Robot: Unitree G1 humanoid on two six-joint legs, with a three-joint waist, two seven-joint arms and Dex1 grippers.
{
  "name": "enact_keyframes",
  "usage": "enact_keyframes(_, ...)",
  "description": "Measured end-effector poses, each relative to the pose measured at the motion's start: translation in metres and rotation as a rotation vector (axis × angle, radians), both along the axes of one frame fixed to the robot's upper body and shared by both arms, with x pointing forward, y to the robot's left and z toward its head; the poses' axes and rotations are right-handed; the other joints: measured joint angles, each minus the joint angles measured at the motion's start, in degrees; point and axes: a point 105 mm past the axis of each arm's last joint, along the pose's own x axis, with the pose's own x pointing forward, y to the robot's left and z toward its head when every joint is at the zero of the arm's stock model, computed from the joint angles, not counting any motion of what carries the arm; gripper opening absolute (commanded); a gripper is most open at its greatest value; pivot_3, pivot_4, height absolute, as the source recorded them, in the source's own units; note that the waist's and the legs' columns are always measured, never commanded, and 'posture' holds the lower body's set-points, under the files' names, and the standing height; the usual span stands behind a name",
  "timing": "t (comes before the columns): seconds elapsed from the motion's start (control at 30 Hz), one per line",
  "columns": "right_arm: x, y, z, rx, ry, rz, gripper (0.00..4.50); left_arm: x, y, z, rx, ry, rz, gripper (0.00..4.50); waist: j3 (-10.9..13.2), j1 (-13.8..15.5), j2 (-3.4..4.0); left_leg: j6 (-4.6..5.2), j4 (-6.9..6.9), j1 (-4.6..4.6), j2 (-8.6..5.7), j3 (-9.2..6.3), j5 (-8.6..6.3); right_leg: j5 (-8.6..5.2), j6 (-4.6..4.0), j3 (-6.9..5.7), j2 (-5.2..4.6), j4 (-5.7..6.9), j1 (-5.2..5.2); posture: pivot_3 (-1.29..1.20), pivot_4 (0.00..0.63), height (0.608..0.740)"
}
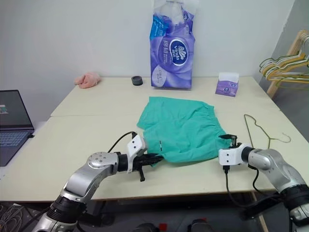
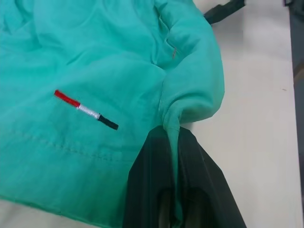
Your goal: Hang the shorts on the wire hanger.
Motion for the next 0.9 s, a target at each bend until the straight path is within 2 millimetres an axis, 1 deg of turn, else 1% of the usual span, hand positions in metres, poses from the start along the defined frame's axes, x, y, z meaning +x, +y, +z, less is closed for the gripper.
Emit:
enact_keyframes(0.1, 0.010, 0.000, -0.002, -0.005, -0.017, -0.007, 3.87, 0.000, 0.003, 0.001, 0.003, 0.000, 0.001, 0.00, 0.0, 0.0, -0.01, -0.02, 0.00, 0.09, 0.00, 0.00, -0.01, -0.01, -0.02, 0.01, 0.00, 0.00, 0.10, -0.06, 0.014, 0.740)
enact_keyframes(0.27, 0.010, -0.001, -0.011, 0.016, 0.021, -0.024, 2.12, 0.001, 0.015, 0.001, 0.031, 0.001, 0.018, 0.00, 0.0, 0.1, 0.00, -0.01, 0.02, 0.14, -0.03, 0.00, -0.01, -0.01, -0.02, 0.02, -0.05, 0.00, 0.16, -0.06, 0.019, 0.740)
enact_keyframes(0.33, 0.009, -0.001, -0.012, 0.016, 0.037, -0.020, 1.33, 0.000, 0.023, 0.000, 0.054, 0.001, 0.018, 0.00, 0.0, 0.0, 0.03, -0.01, 0.00, 0.14, -0.02, 0.00, -0.02, -0.03, -0.02, 0.03, -0.07, 0.01, 0.14, -0.06, 0.021, 0.740)
enact_keyframes(0.43, 0.003, 0.006, -0.008, 0.030, 0.060, 0.011, 0.27, -0.010, 0.036, -0.010, 0.099, 0.045, -0.004, 0.00, 0.0, 0.0, 0.06, -0.02, -0.01, 0.15, 0.02, -0.01, -0.04, -0.05, -0.04, 0.03, -0.13, 0.04, 0.13, -0.07, 0.025, 0.740)
enact_keyframes(0.47, 0.000, 0.009, -0.006, 0.033, 0.070, 0.026, 0.02, -0.014, 0.039, -0.013, 0.115, 0.063, -0.018, 0.00, 0.0, 0.0, 0.07, -0.02, 0.00, 0.15, 0.03, -0.01, -0.05, -0.06, -0.04, 0.03, -0.14, 0.05, 0.12, -0.07, 0.026, 0.740)
enact_keyframes(0.57, -0.018, 0.018, -0.002, 0.032, 0.127, 0.076, 0.02, -0.032, 0.049, -0.020, 0.164, 0.118, -0.093, 0.00, 0.1, 0.0, 0.10, -0.01, 0.00, 0.16, 0.06, -0.01, -0.09, -0.08, -0.04, 0.02, -0.15, 0.05, 0.12, -0.07, 0.026, 0.740)
enact_keyframes(0.63, -0.030, 0.022, -0.001, 0.028, 0.173, 0.096, 0.02, -0.043, 0.050, -0.023, 0.175, 0.153, -0.136, 0.00, 0.1, 0.1, 0.13, -0.01, 0.02, 0.15, 0.05, -0.01, -0.10, -0.09, -0.03, 0.01, -0.18, 0.04, 0.14, -0.07, 0.028, 0.740)
enact_keyframes(0.67, -0.037, 0.023, -0.002, 0.022, 0.204, 0.103, 0.02, -0.048, 0.051, -0.024, 0.181, 0.169, -0.156, 0.00, 0.1, 0.3, 0.15, -0.01, 0.03, 0.14, 0.04, -0.03, -0.10, -0.10, -0.01, -0.02, -0.19, 0.04, 0.13, -0.08, 0.028, 0.740)
enact_keyframes(0.7, -0.050, 0.024, -0.003, 0.012, 0.247, 0.116, 0.02, -0.055, 0.053, -0.024, 0.188, 0.198, -0.180, 0.00, 0.1, 0.4, 0.16, 0.01, 0.03, 0.13, 0.04, -0.04, -0.13, -0.13, 0.01, -0.04, -0.22, 0.03, 0.14, -0.08, 0.028, 0.740)
enact_keyframes(0.77, -0.068, 0.024, -0.005, 0.000, 0.324, 0.123, 0.02, -0.065, 0.056, -0.024, 0.194, 0.242, -0.212, 0.00, 0.1, 0.4, 0.19, 0.02, 0.03, 0.13, 0.04, -0.04, -0.14, -0.15, 0.04, -0.04, -0.24, 0.02, 0.14, -0.08, 0.029, 0.740)
enact_keyframes(0.9, -0.096, 0.018, -0.006, -0.017, 0.441, 0.115, 0.02, -0.090, 0.051, -0.021, 0.179, 0.319, -0.302, 0.00, 0.2, 0.3, 0.24, 0.00, 0.03, 0.15, 0.06, -0.01, -0.16, -0.33, 0.27, -0.05, -0.25, 0.02, 0.14, -0.09, 0.027, 0.740)
